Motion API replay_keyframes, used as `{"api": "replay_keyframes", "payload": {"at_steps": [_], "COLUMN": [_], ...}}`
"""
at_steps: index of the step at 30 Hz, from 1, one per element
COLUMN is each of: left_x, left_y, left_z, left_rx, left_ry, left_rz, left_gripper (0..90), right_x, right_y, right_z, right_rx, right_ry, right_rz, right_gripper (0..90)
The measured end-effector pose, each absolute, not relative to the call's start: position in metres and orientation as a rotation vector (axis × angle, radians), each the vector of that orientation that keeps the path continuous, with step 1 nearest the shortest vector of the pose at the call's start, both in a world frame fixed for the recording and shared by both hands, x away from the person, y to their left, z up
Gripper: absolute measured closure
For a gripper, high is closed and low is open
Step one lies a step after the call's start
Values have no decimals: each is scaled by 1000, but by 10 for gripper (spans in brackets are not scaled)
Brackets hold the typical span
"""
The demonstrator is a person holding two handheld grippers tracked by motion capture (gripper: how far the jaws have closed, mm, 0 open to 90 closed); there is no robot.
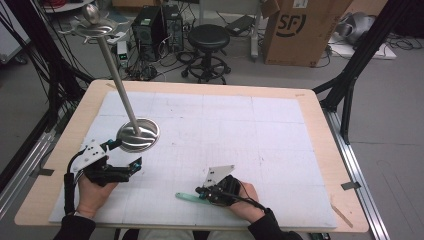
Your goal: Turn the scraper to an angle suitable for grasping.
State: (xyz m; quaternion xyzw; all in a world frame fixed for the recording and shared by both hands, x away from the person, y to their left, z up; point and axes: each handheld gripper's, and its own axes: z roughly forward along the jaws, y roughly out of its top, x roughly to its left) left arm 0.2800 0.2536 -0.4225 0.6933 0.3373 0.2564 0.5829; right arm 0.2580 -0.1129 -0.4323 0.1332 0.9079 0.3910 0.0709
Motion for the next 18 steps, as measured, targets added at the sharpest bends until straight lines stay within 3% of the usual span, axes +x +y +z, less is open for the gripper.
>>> {"api": "replay_keyframes", "payload": {"at_steps": [5, 12, 14, 15, 16, 18], "left_x": [280, 280, 280, 280, 280, 280], "left_y": [254, 254, 254, 254, 254, 254], "left_z": [-423, -422, -422, -423, -423, -423], "left_rx": [1622, 1619, 1621, 1621, 1622, 1625], "left_ry": [783, 784, 786, 789, 791, 787], "left_rz": [598, 603, 604, 603, 604, 602], "left_gripper": [17, 17, 17, 17, 17, 17], "right_x": [259, 263, 264, 264, 264, 262], "right_y": [-135, -169, -175, -177, -177, -178], "right_z": [-419, -407, -403, -400, -400, -397], "right_rx": [512, 691, 711, 736, 736, 746], "right_ry": [2631, 2580, 2574, 2563, 2563, 2518], "right_rz": [1262, 1334, 1332, 1330, 1330, 1287], "right_gripper": [625, 361, 244, 132, 132, 1]}}
